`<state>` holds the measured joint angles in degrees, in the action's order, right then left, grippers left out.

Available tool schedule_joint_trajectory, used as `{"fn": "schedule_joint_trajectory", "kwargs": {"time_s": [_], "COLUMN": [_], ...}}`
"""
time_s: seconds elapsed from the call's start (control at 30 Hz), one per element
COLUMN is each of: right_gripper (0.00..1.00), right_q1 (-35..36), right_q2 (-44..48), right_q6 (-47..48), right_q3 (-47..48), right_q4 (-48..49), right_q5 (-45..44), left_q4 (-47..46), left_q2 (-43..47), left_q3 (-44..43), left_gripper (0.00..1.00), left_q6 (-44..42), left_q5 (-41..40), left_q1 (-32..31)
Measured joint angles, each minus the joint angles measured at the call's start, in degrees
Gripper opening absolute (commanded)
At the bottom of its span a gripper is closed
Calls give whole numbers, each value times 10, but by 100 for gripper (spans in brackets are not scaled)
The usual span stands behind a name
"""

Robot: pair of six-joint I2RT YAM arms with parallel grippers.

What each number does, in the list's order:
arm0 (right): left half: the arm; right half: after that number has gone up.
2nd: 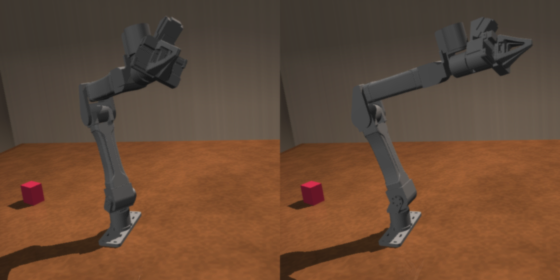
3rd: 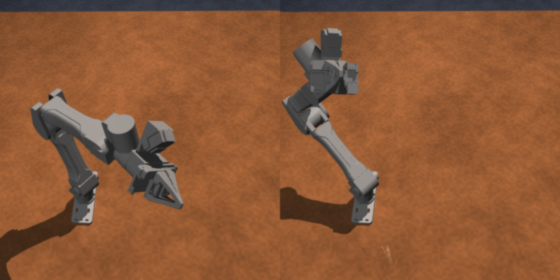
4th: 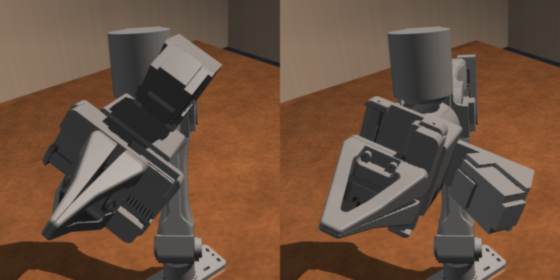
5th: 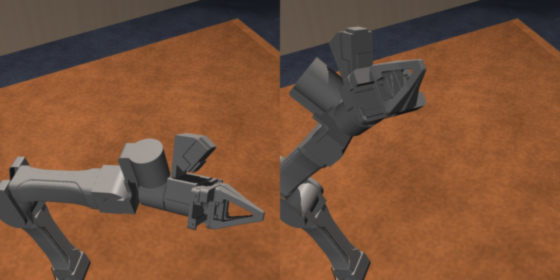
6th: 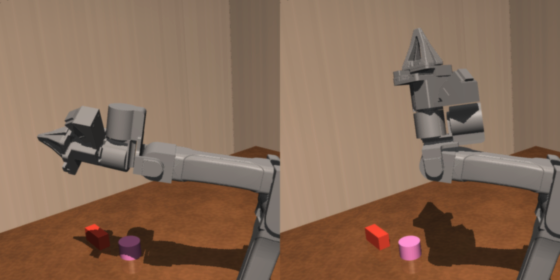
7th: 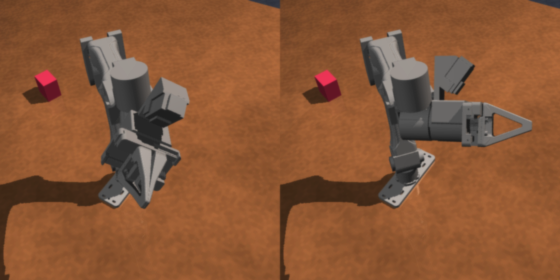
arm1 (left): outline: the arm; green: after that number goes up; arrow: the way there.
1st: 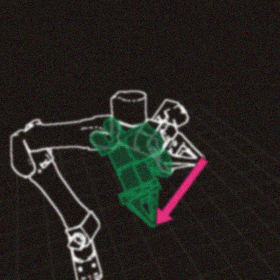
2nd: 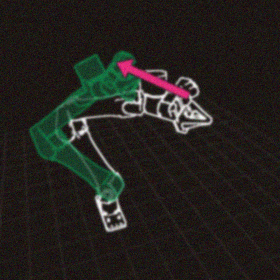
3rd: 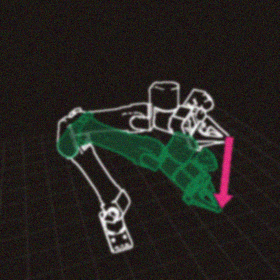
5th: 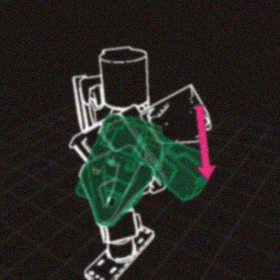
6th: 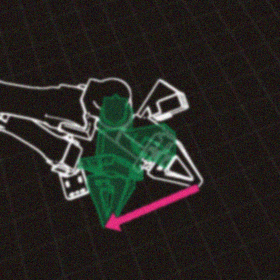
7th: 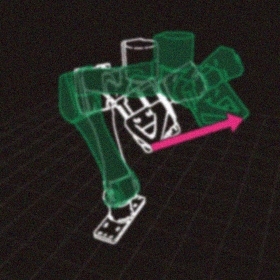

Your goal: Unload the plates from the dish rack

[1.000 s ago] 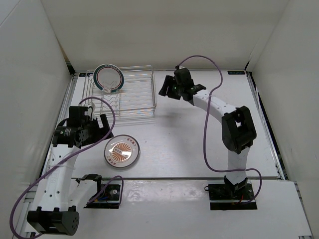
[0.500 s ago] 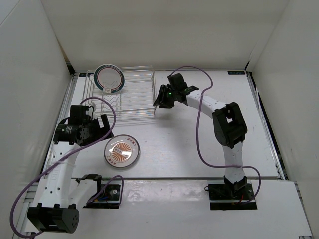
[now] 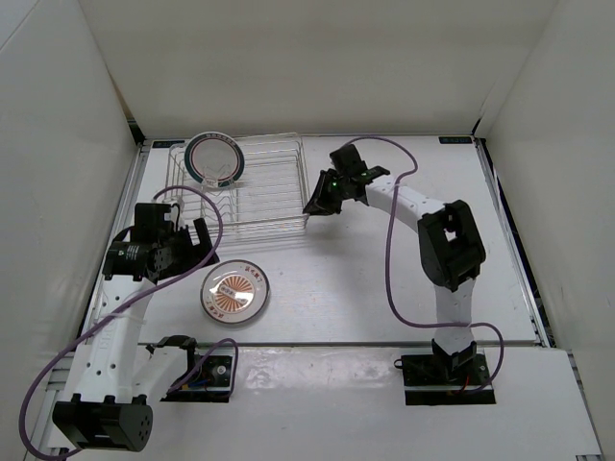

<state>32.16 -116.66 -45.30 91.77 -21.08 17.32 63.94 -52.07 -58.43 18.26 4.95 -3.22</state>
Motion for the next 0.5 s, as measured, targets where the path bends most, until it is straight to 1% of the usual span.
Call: {"fn": "schedule_joint_trajectory", "kwargs": {"time_s": [0.07, 0.1, 0.17, 0.2, 0.23, 0.27, 0.4, 0.5], "right_gripper": [18, 20, 20, 28, 45, 90, 90, 90], "right_q1": [1, 2, 2, 2, 3, 3, 3, 2], "right_q2": [22, 32, 49, 54, 56, 58, 59, 59], "right_q6": [-12, -16, -22, -24, -28, -33, -35, -21], "right_q3": [-31, -43, -60, -63, -64, -63, -50, -5], "right_q4": [-2, -5, -27, -39, -48, -59, -111, -135], "right_q5": [4, 6, 11, 14, 16, 18, 18, -1], "left_q4": [-4, -7, -14, -17, -20, -23, -47, -76], "left_q2": [0, 0, -1, -2, -4, -5, -23, -64], "left_q3": [0, 0, 2, 2, 3, 3, 3, -10], "left_gripper": [100, 100, 100, 100, 100, 100, 100, 100], "left_q6": [0, 1, 3, 3, 5, 6, 2, -15], "left_q5": [-3, -5, -8, -9, -10, -10, -10, -7], "left_q1": [0, 0, 0, 0, 0, 0, 0, 4]}}
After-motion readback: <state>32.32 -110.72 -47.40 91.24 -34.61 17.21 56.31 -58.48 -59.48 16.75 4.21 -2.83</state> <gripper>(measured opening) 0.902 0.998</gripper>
